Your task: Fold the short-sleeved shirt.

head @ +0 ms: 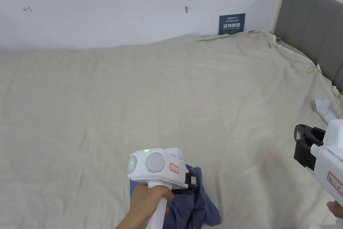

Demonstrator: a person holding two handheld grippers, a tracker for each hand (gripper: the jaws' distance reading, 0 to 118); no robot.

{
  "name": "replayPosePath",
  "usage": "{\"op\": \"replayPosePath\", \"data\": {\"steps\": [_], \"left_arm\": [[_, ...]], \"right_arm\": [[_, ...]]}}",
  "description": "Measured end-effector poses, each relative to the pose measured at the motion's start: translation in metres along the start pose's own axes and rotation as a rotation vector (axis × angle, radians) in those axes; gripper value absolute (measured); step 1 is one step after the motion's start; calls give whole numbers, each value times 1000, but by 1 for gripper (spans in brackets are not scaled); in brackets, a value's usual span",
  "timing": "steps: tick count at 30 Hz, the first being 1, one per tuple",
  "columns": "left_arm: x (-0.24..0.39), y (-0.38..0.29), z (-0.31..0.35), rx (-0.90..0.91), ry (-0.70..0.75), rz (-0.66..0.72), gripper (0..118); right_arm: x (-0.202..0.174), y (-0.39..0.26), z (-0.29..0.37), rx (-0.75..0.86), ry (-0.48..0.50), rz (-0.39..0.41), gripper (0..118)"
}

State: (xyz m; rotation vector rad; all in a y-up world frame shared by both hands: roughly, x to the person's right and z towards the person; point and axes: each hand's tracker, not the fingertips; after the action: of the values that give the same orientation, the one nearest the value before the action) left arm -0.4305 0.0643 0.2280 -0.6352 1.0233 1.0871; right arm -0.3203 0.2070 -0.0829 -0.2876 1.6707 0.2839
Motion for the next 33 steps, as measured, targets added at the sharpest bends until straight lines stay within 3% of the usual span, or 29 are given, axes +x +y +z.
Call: {"op": "replayPosePath", "data": {"steps": [3,5,6,7,8,15,19,21,22,24,25,27,33], "left_arm": [[7,-3,-10,-28,25,-5,51],[13,-6,-2,2,-40,-41,58],[17,-6,1,13,-41,-49,72],[23,-9,8,26,-34,-62,99],[26,-8,14,44,-19,-82,114],[7,-2,76,276,-29,-98,118],[-20,-5,97,376,56,-90,118],[-37,-9,102,408,81,-53,113],[-43,-12,103,434,100,-33,101],[-55,-23,101,496,114,1,67],[-59,-27,99,499,112,2,39],[-64,-39,91,522,114,9,0],[-59,-72,55,518,164,-30,0]], "right_arm": [[2,1,3,4,-6,-5,0],[2,1,4,4,-9,-3,0],[2,2,4,4,-9,-2,0],[2,2,4,4,-10,-2,0],[2,3,4,4,-10,-2,0],[-3,8,7,16,-1,0,0],[-5,11,7,25,5,1,0],[-7,12,7,29,9,3,0],[-8,12,7,30,11,3,0],[-9,13,6,31,13,5,0],[-10,12,5,31,14,4,0],[-11,11,4,31,16,2,0],[-8,5,1,15,12,-12,0]]}}
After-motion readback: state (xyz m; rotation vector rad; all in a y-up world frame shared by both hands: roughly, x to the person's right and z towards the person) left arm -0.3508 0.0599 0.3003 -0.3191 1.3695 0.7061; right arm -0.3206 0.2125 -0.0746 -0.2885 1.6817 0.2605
